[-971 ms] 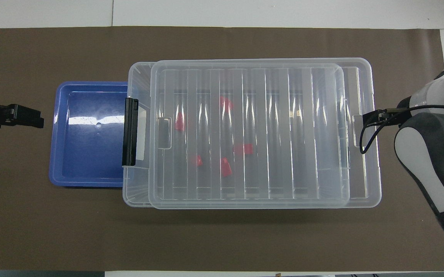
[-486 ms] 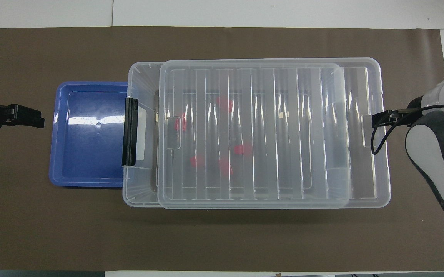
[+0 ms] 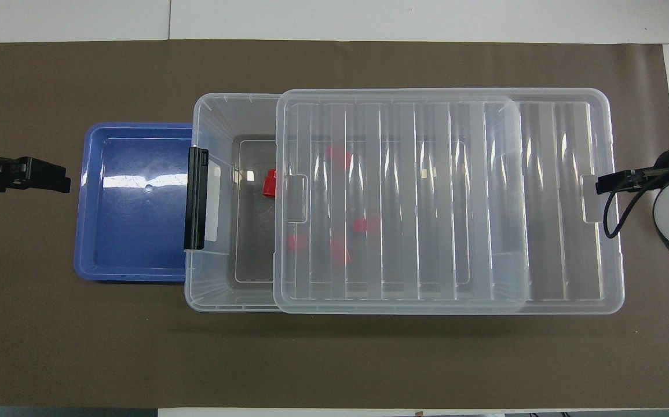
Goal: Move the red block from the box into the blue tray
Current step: 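Slide the clear lid away from the blue tray with the right gripper, then reach the left gripper into the opened box toward a red block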
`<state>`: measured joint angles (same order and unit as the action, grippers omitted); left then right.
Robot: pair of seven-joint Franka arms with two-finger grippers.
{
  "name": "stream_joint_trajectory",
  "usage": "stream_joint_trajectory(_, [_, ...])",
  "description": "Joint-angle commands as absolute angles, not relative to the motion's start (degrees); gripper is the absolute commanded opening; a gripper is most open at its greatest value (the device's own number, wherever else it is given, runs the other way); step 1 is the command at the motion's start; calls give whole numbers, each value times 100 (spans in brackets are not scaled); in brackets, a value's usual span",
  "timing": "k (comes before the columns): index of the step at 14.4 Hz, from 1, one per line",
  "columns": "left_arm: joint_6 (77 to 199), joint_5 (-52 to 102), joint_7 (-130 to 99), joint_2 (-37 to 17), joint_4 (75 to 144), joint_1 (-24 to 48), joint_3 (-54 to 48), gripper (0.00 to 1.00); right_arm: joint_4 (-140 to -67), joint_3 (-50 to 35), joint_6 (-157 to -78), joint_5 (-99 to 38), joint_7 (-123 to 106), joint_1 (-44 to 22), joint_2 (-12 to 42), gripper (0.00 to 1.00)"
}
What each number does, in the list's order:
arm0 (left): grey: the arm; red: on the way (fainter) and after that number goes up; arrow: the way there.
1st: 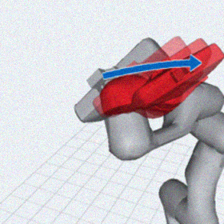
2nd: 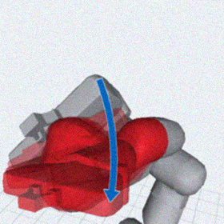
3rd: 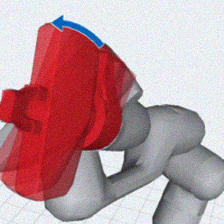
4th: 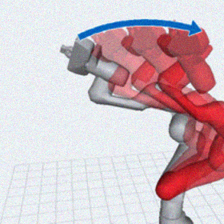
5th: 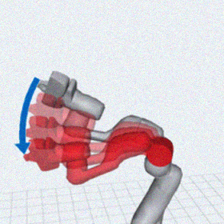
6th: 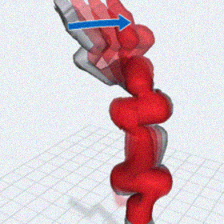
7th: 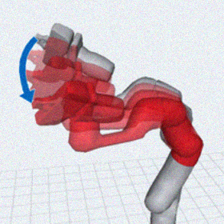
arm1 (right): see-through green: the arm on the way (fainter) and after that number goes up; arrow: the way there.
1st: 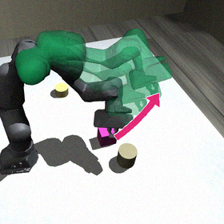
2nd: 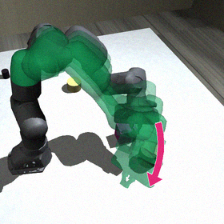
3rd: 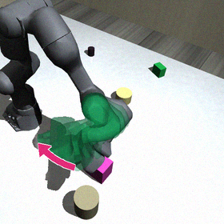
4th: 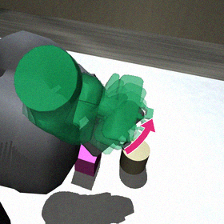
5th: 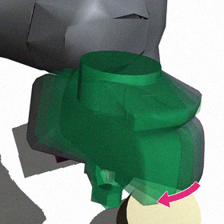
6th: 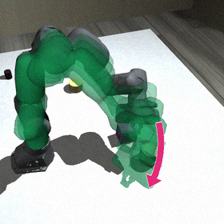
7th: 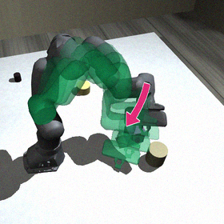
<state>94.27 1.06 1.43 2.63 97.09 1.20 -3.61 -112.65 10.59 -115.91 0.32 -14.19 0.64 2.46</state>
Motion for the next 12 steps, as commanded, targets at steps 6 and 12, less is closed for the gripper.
stream_joint_trajectory(6, [10115,79,-474,369,10212,1255,-387,100,-11408,1511,-11874,0,-2486,149,237,100])
stream_joint_trajectory(12, [10827,79,-1265,221,10573,2328,-396,100,-11408,1670,-11927,0,-2786,149,246,100])
